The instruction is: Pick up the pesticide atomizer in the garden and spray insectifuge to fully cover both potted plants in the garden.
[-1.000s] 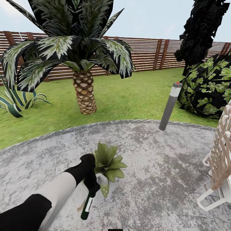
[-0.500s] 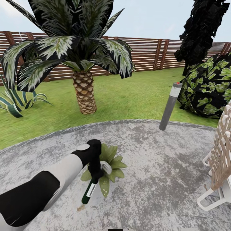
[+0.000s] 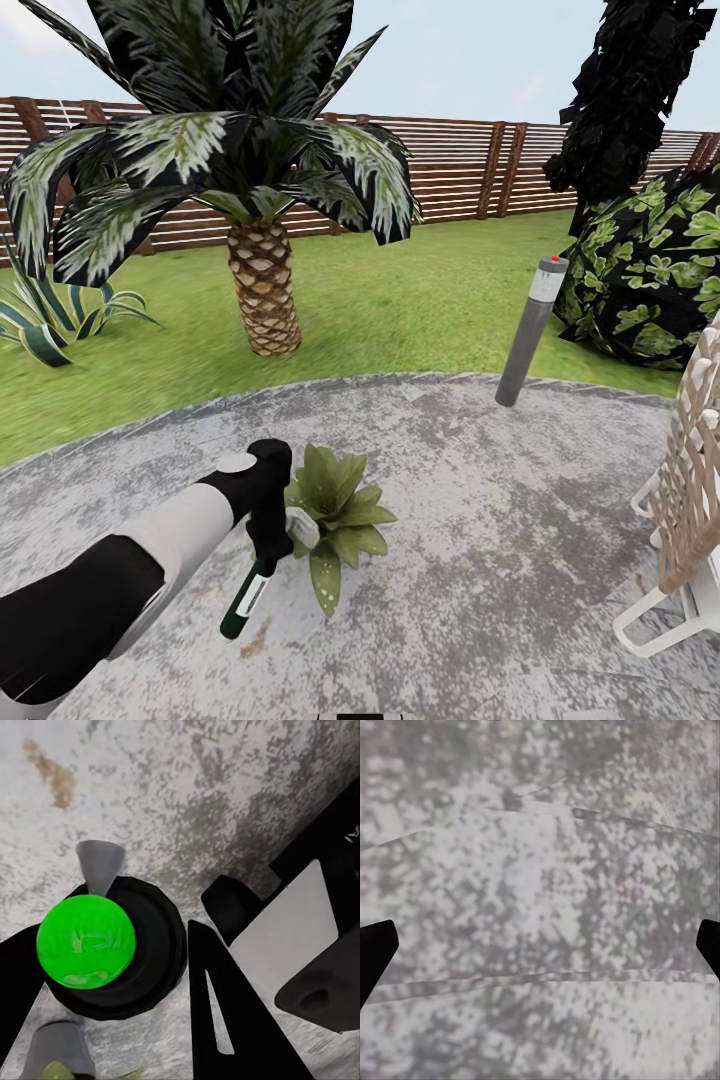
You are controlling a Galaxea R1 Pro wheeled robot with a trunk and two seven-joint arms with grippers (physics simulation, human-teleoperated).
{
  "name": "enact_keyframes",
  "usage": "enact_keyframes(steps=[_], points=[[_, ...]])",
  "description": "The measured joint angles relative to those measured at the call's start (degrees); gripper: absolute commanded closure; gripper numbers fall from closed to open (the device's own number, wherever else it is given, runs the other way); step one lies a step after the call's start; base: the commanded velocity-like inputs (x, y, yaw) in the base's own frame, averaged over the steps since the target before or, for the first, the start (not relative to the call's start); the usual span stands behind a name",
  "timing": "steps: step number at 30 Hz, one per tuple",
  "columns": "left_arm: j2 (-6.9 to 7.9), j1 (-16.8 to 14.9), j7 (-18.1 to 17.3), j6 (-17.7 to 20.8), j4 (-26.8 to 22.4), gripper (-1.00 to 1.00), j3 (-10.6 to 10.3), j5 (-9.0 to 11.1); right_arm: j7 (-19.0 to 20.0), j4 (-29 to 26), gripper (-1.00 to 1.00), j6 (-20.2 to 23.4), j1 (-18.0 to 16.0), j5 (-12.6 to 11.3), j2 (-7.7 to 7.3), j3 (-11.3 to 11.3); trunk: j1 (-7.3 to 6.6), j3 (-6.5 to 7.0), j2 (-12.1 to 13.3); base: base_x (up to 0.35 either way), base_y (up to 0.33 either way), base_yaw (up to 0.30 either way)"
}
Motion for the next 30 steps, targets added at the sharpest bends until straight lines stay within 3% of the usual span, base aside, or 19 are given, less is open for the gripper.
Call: enact_keyframes(steps=[5, 8, 15, 30], points=[[-0.03, -2.7, 0.0, -0.6, -0.7, 1.0, -0.3, -0.5, 0.0, 0.0, -1.0, 0.0, 0.0, 0.0, 0.0, 0.0, -0.01, 0.01, 0.0, 0.0, 0.0, 0.0], [0.17, -5.4, 0.0, -0.8, -1.0, 1.0, -1.0, -1.9, 0.0, 0.0, -1.0, 0.0, 0.0, 0.0, 0.0, 0.0, 0.0, 0.0, 0.0, 0.0, 0.0, 0.0], [-0.26, -7.4, 0.0, -0.7, -1.2, 1.0, -1.3, -4.2, 0.0, 0.1, -1.0, 0.0, 0.0, 0.1, 0.0, 0.0, -0.01, 0.0, 0.0, 0.039, 0.015, 0.0], [-0.28, -7.8, 0.0, -0.6, -1.2, 1.0, -2.2, -4.6, 0.0, 0.0, -1.0, 0.0, 0.0, 0.1, 0.0, 0.0, -0.02, 0.0, 0.0, 0.101, 0.052, 0.0]])
